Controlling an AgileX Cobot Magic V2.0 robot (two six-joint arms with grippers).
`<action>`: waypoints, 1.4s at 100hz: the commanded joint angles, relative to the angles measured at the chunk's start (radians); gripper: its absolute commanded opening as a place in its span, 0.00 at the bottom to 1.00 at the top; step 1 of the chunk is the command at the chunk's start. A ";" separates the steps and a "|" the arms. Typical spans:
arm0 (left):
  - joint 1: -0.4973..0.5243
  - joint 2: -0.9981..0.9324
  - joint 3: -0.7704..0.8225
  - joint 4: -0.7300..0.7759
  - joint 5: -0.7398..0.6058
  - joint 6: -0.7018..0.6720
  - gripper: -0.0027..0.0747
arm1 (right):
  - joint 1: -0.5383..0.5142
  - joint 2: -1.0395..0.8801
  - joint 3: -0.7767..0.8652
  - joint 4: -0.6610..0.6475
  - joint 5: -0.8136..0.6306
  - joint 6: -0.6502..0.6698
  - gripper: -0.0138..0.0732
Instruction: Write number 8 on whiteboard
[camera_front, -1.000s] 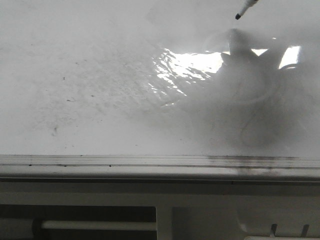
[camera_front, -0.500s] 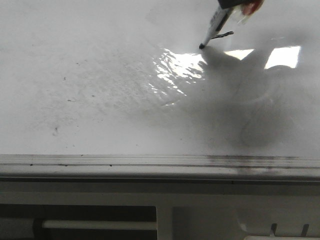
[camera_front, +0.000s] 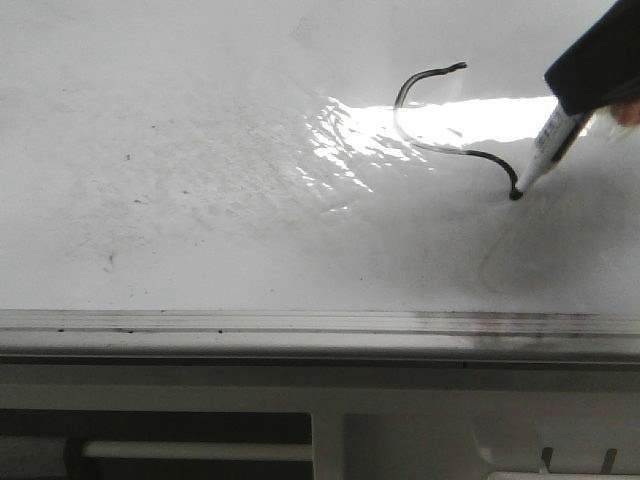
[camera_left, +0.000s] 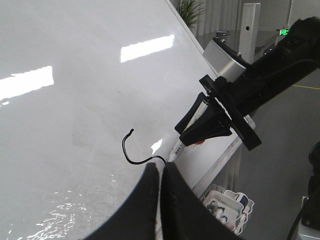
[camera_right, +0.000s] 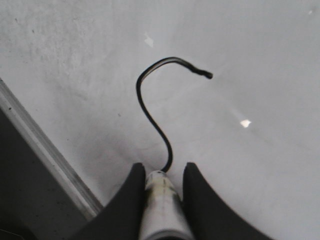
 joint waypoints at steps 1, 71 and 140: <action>-0.005 0.005 -0.028 -0.016 -0.076 -0.010 0.01 | -0.003 0.020 0.003 0.012 -0.129 0.001 0.11; -0.005 0.005 -0.028 -0.016 -0.076 -0.010 0.01 | -0.116 0.103 -0.173 -0.023 -0.147 0.001 0.11; -0.059 0.388 -0.129 -0.052 0.116 0.115 0.62 | 0.440 0.098 -0.334 0.092 0.177 -0.105 0.08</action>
